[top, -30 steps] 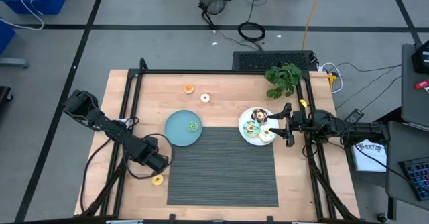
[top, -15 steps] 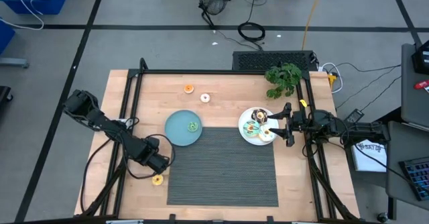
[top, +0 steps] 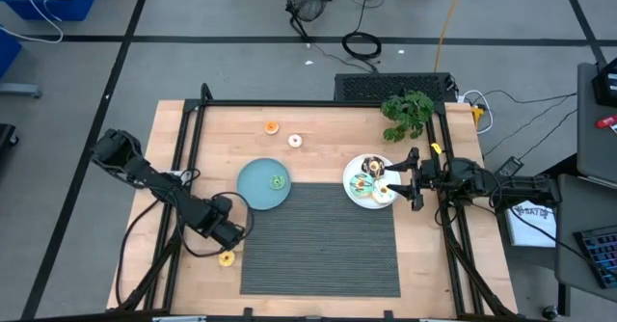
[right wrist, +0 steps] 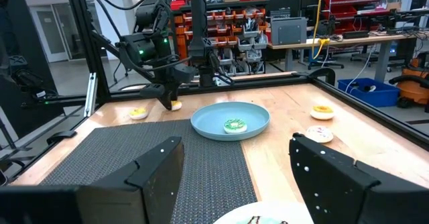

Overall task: Pick & Place donuts
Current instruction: Put the top small yellow donut on the blue plate

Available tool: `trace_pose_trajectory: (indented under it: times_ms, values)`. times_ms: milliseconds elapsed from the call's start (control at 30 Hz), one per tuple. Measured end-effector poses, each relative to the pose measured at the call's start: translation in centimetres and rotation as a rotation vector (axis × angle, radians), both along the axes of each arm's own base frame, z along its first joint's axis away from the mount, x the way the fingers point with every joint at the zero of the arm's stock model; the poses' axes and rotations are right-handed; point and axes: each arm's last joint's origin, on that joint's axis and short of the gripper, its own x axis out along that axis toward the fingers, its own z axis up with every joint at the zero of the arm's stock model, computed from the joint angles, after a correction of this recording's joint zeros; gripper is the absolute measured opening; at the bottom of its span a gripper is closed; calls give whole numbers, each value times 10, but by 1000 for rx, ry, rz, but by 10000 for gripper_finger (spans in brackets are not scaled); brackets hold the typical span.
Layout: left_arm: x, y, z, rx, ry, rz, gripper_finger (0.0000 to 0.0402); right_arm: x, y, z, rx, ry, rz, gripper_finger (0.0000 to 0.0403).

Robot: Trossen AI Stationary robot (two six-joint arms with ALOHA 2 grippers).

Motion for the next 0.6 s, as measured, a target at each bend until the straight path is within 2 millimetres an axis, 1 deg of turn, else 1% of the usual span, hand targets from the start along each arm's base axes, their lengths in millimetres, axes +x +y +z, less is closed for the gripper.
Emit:
trace_pose_trajectory:
  times_ms: [167, 367, 500, 600]
  values:
    - [2, 2, 0, 4, -6, -52, 127, 0, 0, 0, 0, 0, 1, 251]
    - [7, 13, 8, 5, -57, -36, 123, 0, 0, 0, 0, 0, 0, 251]
    - [11, 25, 20, 43, -166, -23, 122, 0, 0, 0, 0, 0, 1, 251]
    - [17, 37, 31, 99, -294, -30, 122, 0, 0, 0, 0, 0, 0, 251]
